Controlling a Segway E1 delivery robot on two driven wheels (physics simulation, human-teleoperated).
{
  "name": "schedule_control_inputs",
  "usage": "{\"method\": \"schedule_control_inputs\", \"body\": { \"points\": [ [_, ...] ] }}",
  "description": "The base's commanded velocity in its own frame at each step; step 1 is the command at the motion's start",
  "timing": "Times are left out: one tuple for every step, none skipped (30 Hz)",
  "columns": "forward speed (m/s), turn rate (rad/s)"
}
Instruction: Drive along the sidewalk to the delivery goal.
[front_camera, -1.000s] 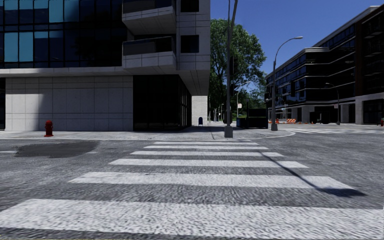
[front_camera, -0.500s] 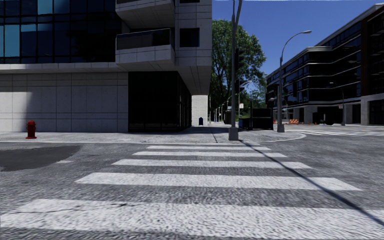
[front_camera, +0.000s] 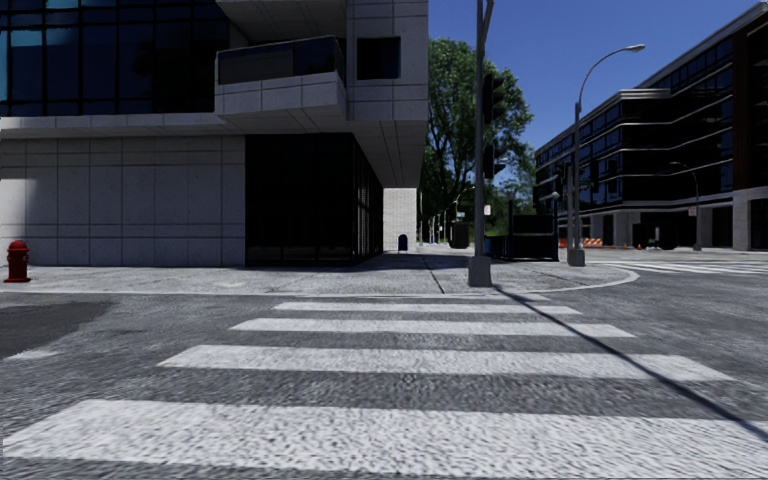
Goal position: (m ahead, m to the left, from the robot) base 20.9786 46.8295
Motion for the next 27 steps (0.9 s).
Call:
{"method": "schedule_control_inputs", "body": {
  "points": [
    [2.0,0.0],
    [2.0,0.0],
    [2.0,0.0],
    [2.0,0.0],
    [2.0,0.0],
    [2.0,0.0],
    [2.0,0.0],
    [2.0,0.0],
    [2.0,0.0],
    [2.0,0.0],
    [2.0,0.0],
    [2.0,0.0],
    [2.0,-0.08],
    [2.0,-0.08],
    [2.0,-0.17],
    [2.0,-0.2],
    [2.0,-0.22],
    [2.0,-0.22],
    [2.0,-0.22],
    [2.0,-0.23],
    [2.0,-0.23],
    [2.0,-0.23],
    [2.0,-0.23],
    [2.0,-0.21],
    [2.0,-0.01],
    [2.0,-0.01],
    [2.0,0.0]
  ]
}}
